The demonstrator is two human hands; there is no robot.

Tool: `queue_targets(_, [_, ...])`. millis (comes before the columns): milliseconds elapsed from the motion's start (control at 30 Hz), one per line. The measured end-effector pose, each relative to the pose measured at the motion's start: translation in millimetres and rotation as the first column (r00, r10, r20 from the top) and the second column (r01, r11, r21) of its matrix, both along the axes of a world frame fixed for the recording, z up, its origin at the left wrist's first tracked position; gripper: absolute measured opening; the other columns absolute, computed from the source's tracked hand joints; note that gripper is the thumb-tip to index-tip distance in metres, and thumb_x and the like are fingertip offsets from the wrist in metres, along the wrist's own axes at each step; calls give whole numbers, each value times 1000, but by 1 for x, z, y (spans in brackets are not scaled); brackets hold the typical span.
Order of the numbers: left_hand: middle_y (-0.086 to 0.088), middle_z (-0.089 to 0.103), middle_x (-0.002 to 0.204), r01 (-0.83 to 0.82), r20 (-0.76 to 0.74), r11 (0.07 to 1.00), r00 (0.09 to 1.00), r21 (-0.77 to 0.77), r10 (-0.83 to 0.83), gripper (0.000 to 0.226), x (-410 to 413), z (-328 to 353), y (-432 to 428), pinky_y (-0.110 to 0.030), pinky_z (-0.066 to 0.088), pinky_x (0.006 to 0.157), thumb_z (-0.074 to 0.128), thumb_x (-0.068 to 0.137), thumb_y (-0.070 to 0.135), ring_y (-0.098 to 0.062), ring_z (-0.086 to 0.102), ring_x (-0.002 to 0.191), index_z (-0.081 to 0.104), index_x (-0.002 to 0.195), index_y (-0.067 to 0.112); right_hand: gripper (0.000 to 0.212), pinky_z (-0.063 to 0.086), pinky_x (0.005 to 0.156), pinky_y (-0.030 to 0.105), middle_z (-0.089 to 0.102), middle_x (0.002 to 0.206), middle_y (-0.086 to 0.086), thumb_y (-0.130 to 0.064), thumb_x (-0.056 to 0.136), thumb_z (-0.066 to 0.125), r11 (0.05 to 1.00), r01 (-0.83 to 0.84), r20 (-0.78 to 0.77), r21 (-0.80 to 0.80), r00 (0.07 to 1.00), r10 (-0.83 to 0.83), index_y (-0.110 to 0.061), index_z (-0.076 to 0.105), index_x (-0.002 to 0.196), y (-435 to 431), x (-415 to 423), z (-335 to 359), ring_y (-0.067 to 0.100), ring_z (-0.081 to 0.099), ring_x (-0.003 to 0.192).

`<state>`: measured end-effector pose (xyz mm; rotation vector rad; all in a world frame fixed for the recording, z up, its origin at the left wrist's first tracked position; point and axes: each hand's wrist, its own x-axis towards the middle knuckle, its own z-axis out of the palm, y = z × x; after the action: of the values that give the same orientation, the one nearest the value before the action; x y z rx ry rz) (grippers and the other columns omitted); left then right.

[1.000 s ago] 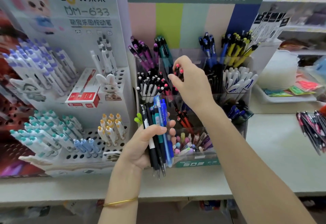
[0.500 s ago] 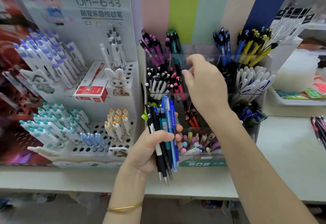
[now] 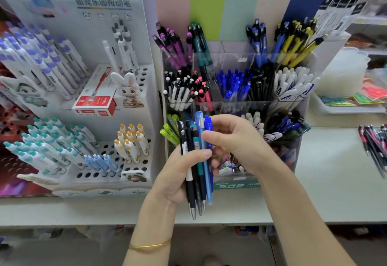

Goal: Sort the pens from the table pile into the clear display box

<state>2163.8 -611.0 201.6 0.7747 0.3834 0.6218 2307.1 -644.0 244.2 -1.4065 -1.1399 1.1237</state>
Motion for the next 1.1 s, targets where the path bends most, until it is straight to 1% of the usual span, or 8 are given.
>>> queue_targets(133, [-12,66,77,-45,-68,999,997,22,47,28,-2,2,0,-30,56,60,63,73,4,-20,64,64,65,101,5,18,44,43,23,70,83,6,-5,89,62,1000,2,-114,-11,993,-3,-10,66,106,-3,2,-1,22,55,45])
queue_targets(233, [-16,67,80,-69,-121,998,990,3,69,39,-3,1,2,-34,59,66,68,69,9,-24,66,68,63,107,1,21,45,46,25,69,80,-4,-2,92,55,1000,-15,-93,-3,996,15,-12,67,106,-2,5,-1,25,54,46])
queue_targets(333, [-18,68,83,-82,-146,997,986,-5,80,36,-3,1,3,-35,59,67,59,74,7,-26,68,71,61,108,-3,22,45,46,25,67,73,-8,0,93,51,1000,-4,-91,-13,996,2,-12,68,103,0,6,-2,24,53,46])
queue_targets(467, [-17,71,81,-98,-182,995,978,16,99,32,-2,10,2,-33,58,61,59,76,1,-26,70,68,62,107,-2,18,45,49,29,67,73,-7,-3,93,54,999,22,-82,-25,996,-24,-10,66,103,1,8,-3,21,53,52])
queue_targets(567, [-13,71,75,-108,-236,993,965,54,118,24,1,13,-2,-28,56,56,50,88,-9,-21,70,63,61,107,2,14,47,51,29,66,78,-4,-6,90,61,999,31,-3,-32,999,-31,-8,65,102,-1,6,-2,4,53,51])
queue_targets(733, [-19,71,86,-129,-277,992,952,8,127,21,5,15,-2,-36,60,63,51,88,-6,-26,72,73,61,104,2,11,42,42,22,58,72,11,-13,93,57,997,44,123,-64,992,-36,-2,59,95,-6,10,3,13,53,46])
queue_targets(867, [-11,72,73,-159,-266,982,956,-101,127,12,14,23,1,-33,55,45,49,90,-6,-22,70,59,56,98,0,10,40,46,22,55,60,3,-17,94,57,989,149,177,-3,973,-146,-9,59,89,-6,19,5,7,48,44])
queue_targets(1100, [-6,75,80,-148,-318,987,940,-59,121,10,31,35,-1,-36,52,42,52,90,-3,-21,71,61,55,93,6,8,43,45,22,56,52,-8,-12,93,60,962,249,112,116,959,-262,-5,62,90,-18,39,6,12,49,48])
